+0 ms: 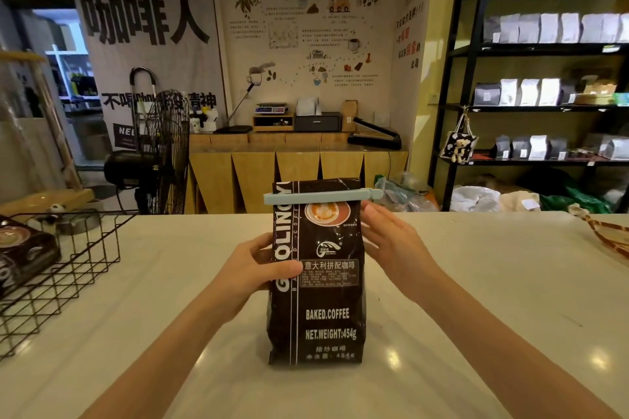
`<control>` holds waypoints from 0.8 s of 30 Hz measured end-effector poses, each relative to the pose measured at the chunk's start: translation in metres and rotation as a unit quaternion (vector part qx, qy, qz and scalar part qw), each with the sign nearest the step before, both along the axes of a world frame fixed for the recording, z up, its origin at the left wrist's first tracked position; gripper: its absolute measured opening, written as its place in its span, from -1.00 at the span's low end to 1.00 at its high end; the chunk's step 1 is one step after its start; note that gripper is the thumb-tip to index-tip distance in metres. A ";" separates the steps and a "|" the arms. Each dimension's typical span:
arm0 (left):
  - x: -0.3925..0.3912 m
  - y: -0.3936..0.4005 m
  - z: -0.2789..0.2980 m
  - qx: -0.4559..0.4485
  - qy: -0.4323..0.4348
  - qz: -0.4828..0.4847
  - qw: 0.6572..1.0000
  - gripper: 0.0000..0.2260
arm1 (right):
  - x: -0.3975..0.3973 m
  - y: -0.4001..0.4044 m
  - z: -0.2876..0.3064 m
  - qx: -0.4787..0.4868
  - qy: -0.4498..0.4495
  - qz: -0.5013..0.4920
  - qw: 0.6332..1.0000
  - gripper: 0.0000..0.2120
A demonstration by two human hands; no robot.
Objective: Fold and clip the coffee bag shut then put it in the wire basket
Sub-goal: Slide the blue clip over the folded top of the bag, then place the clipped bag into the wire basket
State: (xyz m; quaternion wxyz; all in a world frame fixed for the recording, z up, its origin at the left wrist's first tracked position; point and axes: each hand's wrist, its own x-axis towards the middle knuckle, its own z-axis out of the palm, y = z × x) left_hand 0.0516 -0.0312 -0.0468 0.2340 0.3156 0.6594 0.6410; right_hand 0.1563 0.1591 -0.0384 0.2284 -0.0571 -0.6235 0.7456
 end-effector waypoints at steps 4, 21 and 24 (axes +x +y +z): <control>0.001 0.000 -0.002 0.010 -0.004 0.018 1.000 -0.45 | 0.009 -0.008 -0.026 -0.002 -0.074 0.079 0.994 -0.60; -0.019 -0.015 0.012 0.030 -0.029 0.124 0.991 -0.61 | -0.032 -0.037 -0.020 -0.049 -0.103 0.021 0.993 -0.55; -0.031 -0.037 0.036 0.047 0.001 0.159 0.986 -0.79 | -0.058 -0.054 0.005 -0.030 -0.097 0.051 0.994 -0.55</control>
